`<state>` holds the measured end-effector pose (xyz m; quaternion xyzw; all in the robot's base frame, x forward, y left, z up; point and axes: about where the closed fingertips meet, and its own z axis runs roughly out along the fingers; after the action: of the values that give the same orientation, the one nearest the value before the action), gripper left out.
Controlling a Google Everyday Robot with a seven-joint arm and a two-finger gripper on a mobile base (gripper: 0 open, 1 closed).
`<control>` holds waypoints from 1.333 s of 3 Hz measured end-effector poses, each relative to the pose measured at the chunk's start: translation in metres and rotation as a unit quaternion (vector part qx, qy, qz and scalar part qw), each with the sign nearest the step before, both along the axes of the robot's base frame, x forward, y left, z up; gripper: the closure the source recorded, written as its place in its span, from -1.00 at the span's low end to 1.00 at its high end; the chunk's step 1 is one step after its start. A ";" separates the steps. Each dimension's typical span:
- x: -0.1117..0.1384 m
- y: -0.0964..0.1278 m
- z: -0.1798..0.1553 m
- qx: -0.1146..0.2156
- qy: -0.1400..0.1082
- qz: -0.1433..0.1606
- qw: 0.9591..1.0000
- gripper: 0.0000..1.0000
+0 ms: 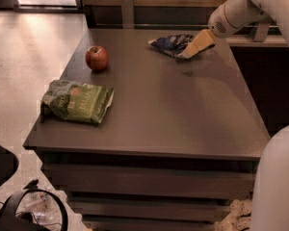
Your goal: Move blue chip bag near green jalapeno chip bag
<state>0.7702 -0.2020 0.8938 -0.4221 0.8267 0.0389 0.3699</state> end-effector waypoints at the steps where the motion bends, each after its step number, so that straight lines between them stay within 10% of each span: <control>1: 0.013 0.001 -0.016 0.025 -0.007 -0.008 1.000 -1.00; 4: 0.046 0.035 -0.050 0.091 -0.018 0.011 0.996 -1.00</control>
Offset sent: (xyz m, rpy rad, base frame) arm 0.0379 0.0078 -0.0367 0.1719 -0.0665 -0.0337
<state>0.8164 -0.1667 0.8434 -0.3963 0.8085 0.1101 0.4209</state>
